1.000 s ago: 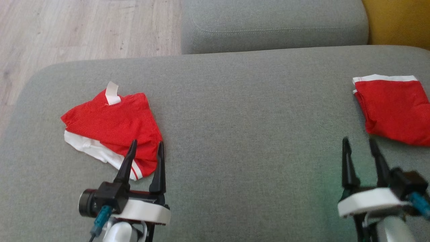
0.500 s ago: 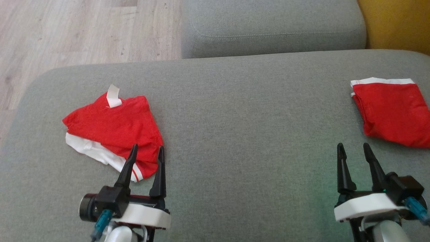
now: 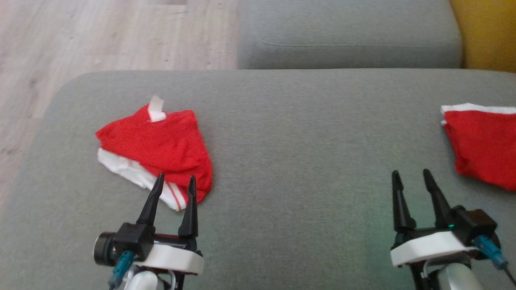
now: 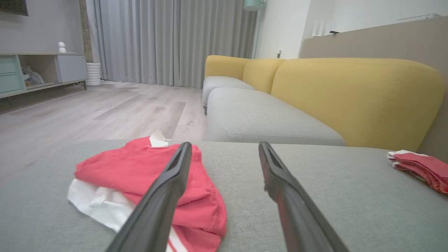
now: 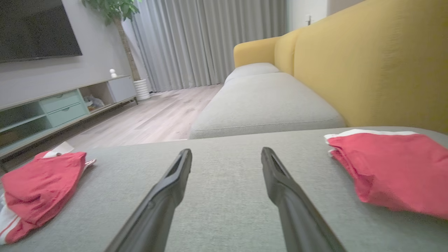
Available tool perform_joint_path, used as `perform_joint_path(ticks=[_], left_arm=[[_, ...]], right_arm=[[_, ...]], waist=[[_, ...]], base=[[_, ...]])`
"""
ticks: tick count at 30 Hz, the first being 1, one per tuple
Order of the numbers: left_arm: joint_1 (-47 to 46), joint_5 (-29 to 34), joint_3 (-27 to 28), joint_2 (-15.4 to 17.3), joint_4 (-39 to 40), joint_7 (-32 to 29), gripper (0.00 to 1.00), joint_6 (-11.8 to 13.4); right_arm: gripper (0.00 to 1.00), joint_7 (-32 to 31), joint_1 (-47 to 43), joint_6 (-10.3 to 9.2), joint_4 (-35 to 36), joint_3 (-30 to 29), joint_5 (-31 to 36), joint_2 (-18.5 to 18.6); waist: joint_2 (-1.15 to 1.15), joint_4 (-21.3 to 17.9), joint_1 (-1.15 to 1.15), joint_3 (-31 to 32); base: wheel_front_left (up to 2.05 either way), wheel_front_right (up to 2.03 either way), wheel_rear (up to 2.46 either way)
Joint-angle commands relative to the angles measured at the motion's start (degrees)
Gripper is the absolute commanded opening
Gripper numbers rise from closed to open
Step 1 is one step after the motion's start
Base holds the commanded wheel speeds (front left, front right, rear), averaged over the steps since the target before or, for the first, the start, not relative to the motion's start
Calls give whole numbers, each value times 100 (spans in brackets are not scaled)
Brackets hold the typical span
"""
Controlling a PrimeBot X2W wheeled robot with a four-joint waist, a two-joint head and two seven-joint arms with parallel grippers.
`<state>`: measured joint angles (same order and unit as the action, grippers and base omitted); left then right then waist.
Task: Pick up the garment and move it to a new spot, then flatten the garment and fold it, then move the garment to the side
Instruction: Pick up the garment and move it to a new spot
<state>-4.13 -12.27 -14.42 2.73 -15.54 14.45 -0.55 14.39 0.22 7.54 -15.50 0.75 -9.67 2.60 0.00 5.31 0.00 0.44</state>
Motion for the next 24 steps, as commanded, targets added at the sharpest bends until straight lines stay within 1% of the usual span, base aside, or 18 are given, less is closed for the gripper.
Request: perform_joint_path(ticks=[1,8,9,16,17,21,24], left_arm=[[-189,60,254,15,149,55,100,11],[-171,154,442,16,83,55,100,2],[-171,154,442,16,83,55,100,2],[-108,231,603,17,41,55,100,-40],[-98,248,630,17,32,55,100,-54],[-82,270,657,16,27,55,100,-78],[-76,280,681,16,23,55,100,-97]], right_arm=[[100,61,95,-5,203,239,-42,28],[100,61,93,-5,147,633,-150,28],[100,61,93,-5,147,633,-150,28],[100,61,110,-5,98,972,-301,28],[100,61,100,-5,94,1043,-348,28],[100,61,78,-5,94,1183,-408,28],[100,61,80,-5,92,1271,-432,28]], waist=[[0,220,0,31],[0,854,0,111],[0,854,0,111],[0,1395,0,144],[0,1524,0,145],[0,1732,0,147],[0,1818,0,138]], base=[[0,0,0],[0,0,0],[0,0,0],[0,0,0],[0,0,0],[0,0,0],[0,0,0]])
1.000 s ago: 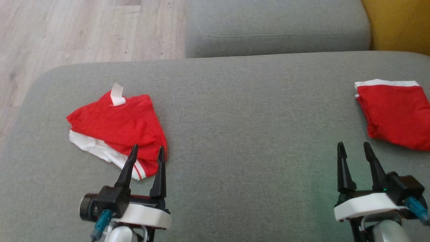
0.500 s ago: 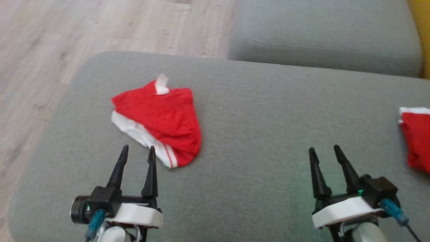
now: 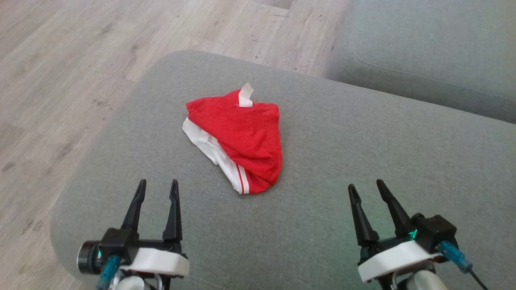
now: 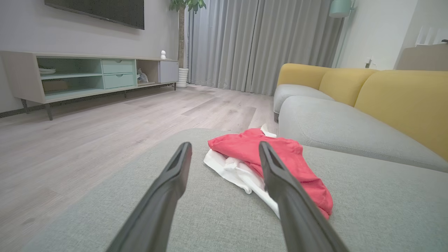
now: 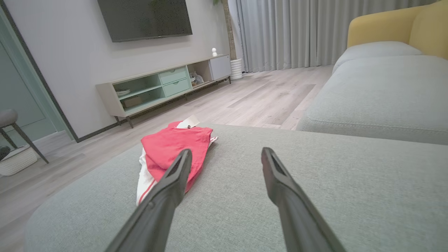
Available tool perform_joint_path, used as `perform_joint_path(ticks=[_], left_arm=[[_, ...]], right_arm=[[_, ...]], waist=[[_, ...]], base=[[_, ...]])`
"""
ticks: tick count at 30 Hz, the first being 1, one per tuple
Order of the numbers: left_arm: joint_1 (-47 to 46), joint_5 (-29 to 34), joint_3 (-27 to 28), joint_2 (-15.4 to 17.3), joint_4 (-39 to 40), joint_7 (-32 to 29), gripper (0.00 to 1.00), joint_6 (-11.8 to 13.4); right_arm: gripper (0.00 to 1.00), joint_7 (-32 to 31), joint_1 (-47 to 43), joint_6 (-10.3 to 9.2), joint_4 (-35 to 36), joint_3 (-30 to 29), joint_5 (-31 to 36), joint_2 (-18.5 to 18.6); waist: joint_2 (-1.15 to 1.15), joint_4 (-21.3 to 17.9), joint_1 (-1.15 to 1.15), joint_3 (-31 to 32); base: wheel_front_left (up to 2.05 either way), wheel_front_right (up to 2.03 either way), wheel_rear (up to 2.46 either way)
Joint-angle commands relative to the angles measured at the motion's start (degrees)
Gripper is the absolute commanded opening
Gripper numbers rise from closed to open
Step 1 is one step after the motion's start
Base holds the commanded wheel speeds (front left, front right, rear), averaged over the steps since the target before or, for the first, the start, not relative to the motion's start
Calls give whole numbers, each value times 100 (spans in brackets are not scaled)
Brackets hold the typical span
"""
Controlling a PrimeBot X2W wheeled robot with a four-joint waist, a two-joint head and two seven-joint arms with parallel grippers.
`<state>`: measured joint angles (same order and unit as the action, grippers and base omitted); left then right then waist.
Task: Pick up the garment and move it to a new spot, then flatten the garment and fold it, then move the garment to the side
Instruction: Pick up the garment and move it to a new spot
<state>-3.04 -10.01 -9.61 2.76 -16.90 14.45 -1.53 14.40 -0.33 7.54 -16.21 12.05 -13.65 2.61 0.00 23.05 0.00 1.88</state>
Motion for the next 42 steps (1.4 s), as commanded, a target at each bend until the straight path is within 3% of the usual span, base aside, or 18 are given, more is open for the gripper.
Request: perform_joint_path(ticks=[1,7,13,16,20,24,28,35,42], left_arm=[[-184,57,209,13,162,55,100,-5],[-425,132,222,126,95,55,100,-148],[-1814,265,-303,667,-364,-654,100,-527],[-2774,149,-901,1006,-649,-1271,100,-587],[-3874,-764,-2121,1646,-956,-2196,100,-593],[-4666,-1520,-3050,2368,-1100,-2651,100,-594],[-5159,-2082,-3787,2848,-1287,-2847,100,-594],[-5621,-2520,-4472,3163,-1648,-2737,100,-595],[-5937,-2931,-5045,3236,-2001,-2609,100,-595]], right_arm=[[100,60,138,-5,162,159,-41,27],[100,60,252,-5,182,217,-4,27],[100,60,580,-5,237,190,165,27],[100,60,792,-5,267,167,261,27],[100,60,1055,-5,294,253,290,27],[100,60,1284,-5,366,338,236,27],[100,60,1409,-5,416,331,179,27],[100,60,1511,-5,439,313,136,27],[100,60,1555,-5,439,297,129,27]], waist=[[0,55,0,-11],[0,-64,0,-257],[0,-368,0,-897],[0,-558,0,-1269],[0,-877,0,-1660],[0,-1189,0,-1962],[0,-1429,0,-2142],[0,-1659,0,-2274],[0,-1782,0,-2339]], base=[[0,0,0],[0,0,0],[0,0,0],[0,0,0],[0,0,0],[0,0,0],[0,0,0],[0,0,0],[0,0,0]])
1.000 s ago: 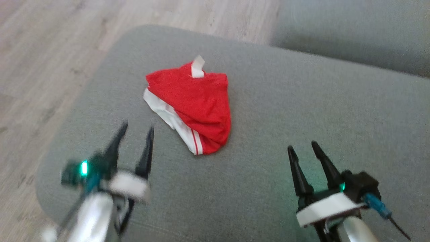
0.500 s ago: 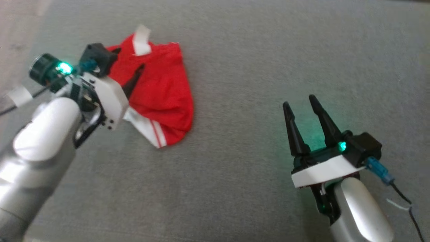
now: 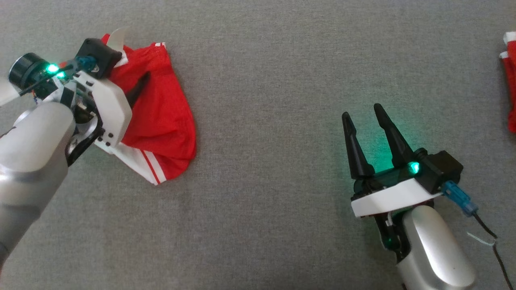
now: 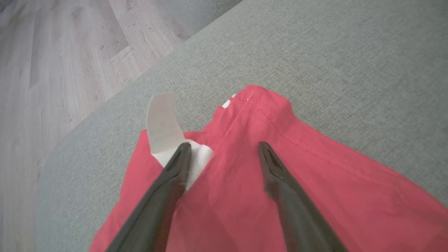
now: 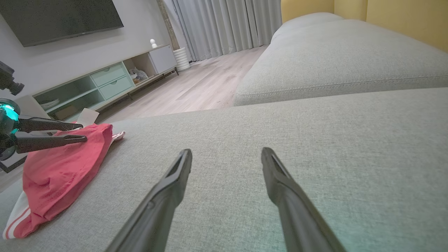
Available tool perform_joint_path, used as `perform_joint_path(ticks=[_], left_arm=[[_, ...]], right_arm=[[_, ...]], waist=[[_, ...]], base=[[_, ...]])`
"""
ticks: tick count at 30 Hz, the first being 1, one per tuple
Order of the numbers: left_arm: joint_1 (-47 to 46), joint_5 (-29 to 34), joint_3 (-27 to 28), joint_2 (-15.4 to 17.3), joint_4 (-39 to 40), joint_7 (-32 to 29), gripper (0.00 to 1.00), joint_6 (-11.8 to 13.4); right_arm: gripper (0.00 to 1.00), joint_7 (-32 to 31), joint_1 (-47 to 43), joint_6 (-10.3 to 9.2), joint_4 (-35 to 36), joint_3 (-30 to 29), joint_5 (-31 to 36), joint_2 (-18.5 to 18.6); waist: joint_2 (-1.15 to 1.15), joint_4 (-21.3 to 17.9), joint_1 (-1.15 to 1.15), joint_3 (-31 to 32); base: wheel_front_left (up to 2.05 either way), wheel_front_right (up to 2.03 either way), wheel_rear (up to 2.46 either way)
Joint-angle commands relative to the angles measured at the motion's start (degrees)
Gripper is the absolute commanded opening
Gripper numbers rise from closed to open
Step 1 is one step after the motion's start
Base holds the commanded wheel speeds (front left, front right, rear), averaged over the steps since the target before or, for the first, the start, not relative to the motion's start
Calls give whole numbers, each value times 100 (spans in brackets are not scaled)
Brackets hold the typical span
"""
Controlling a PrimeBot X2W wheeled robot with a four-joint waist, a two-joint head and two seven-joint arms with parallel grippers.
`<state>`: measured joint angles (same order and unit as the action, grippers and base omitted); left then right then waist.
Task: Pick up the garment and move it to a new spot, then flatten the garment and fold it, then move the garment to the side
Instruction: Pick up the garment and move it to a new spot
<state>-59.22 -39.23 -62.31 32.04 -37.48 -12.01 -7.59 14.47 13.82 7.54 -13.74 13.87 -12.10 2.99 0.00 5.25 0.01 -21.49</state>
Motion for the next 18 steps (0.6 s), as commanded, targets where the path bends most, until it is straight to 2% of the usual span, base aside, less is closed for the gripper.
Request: perform_joint_path(ticks=[1,2,3,11,18], left_arm=[[-350,-78,148,306,20,47,52,10],[-371,-156,68,297,-7,42,12,10],[-395,-227,-13,291,-27,45,0,10],[-587,-452,-245,221,-129,624,0,10],[-697,-397,-141,209,138,1488,0,60]], right_arm=[[100,52,140,-5,193,112,-29,-12],[100,52,140,-5,192,109,-31,-12],[100,52,137,-5,190,106,-32,-12],[100,52,43,-5,112,88,-44,-12],[100,52,-131,-5,26,74,-73,-12]], waist=[[0,-13,-1,-3],[0,-20,-1,2],[0,-24,-1,10],[0,-21,-1,296],[0,-22,-1,781]], base=[[0,0,0],[0,0,0],[0,0,0],[0,0,0],[0,0,0]])
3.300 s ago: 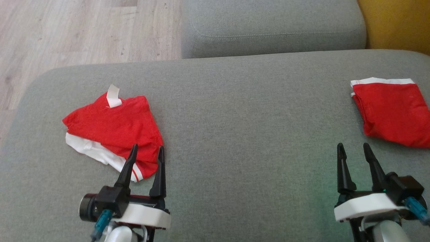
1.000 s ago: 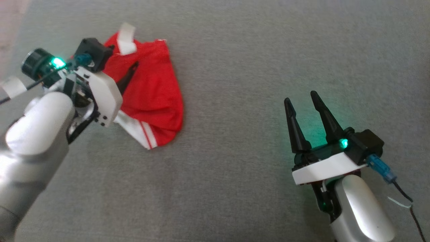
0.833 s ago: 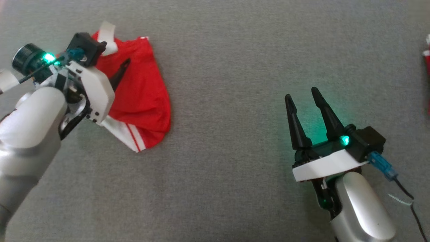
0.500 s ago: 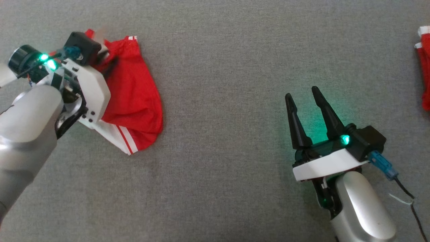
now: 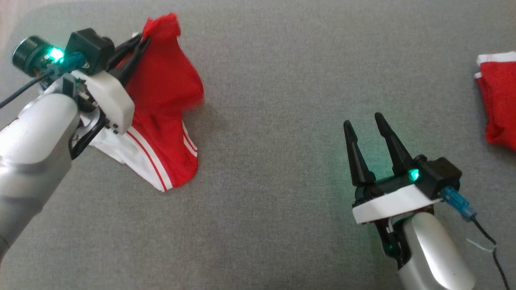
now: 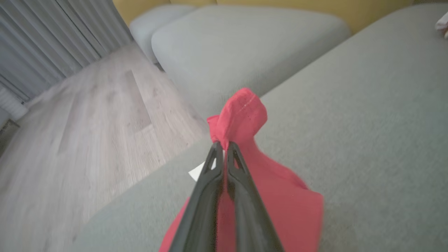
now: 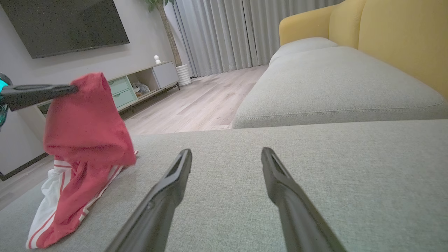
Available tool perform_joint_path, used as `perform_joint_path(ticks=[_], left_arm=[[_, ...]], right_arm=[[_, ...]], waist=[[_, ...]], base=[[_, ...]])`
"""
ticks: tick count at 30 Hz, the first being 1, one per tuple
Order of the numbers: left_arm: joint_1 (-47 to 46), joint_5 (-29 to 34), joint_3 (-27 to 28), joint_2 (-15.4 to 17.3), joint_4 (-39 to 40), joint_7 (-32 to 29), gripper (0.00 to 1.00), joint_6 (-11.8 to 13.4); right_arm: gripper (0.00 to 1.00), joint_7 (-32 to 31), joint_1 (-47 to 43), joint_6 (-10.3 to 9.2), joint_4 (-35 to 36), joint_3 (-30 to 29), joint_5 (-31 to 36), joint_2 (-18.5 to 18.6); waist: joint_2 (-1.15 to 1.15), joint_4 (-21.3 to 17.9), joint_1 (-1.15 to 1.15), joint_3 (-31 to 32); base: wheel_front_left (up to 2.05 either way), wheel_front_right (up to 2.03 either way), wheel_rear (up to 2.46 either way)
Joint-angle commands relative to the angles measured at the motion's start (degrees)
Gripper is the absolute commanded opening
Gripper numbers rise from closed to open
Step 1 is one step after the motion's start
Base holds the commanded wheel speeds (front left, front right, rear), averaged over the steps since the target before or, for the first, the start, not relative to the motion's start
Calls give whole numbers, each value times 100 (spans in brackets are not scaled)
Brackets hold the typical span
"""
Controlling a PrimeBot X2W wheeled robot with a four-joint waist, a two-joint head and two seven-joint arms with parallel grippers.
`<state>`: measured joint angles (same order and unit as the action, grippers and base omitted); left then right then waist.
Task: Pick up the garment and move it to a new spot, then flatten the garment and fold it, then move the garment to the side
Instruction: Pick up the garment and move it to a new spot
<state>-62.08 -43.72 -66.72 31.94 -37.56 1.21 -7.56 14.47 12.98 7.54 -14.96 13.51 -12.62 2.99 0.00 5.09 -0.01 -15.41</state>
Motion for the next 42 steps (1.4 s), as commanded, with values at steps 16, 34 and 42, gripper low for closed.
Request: perform_joint_path(ticks=[16,34,42], left_arm=[[-683,303,836,336,1477,1116,0,971],[-1380,652,715,211,1910,983,0,926],[-1749,837,427,-145,1510,740,0,662]], right_arm=[[100,52,-308,-5,183,103,-207,-12],[100,52,-142,-5,372,159,-558,-12],[100,52,29,-5,473,370,-770,-12]], waist=[[0,-425,1,685],[0,-1448,1,285],[0,-2075,1,-85]], base=[[0,0,0],[0,0,0],[0,0,0]])
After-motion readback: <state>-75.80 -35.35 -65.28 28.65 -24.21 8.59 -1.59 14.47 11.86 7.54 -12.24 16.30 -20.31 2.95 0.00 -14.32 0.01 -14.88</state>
